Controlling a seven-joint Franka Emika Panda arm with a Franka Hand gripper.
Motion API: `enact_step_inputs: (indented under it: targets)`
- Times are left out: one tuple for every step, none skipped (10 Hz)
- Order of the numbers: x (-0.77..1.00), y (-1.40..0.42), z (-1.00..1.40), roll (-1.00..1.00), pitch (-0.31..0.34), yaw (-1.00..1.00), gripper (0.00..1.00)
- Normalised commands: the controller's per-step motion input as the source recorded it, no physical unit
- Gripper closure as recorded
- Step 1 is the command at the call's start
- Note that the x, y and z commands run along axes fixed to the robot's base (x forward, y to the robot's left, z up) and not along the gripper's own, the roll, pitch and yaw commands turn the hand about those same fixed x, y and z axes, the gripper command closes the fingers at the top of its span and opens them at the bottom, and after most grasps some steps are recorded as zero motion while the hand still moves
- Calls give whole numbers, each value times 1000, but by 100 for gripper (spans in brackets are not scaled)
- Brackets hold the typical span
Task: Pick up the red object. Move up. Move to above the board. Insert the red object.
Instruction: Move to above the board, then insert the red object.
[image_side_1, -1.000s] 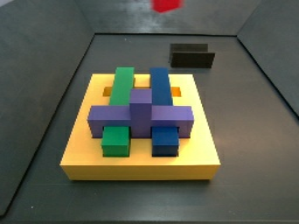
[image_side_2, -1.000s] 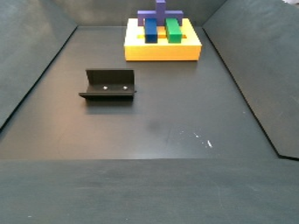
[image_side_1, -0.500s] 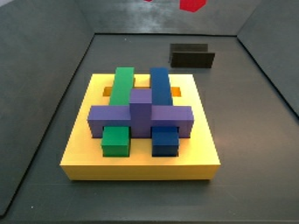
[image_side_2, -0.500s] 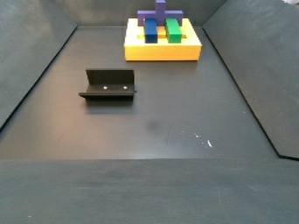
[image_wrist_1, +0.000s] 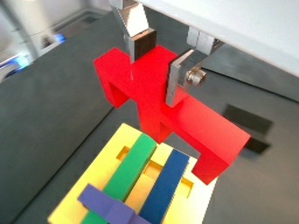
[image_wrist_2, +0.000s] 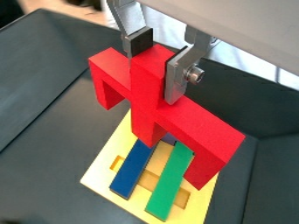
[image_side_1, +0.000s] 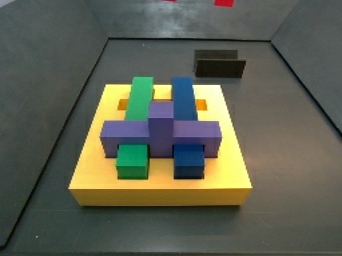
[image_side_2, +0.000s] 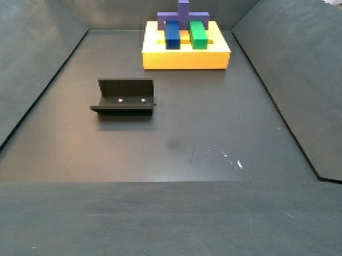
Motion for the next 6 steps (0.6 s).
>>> enact_step_inputs:
  targets:
    - [48,-20,27,46,175,931,100]
    - [54,-21,30,48,166,573,100]
    - [60,-22,32,47,156,302,100]
    - [-26,14,-674,-174,0,23,100]
    - [-86,0,-609,-271,0,0,100]
    - [-66,0,-506,-317,0,11,100]
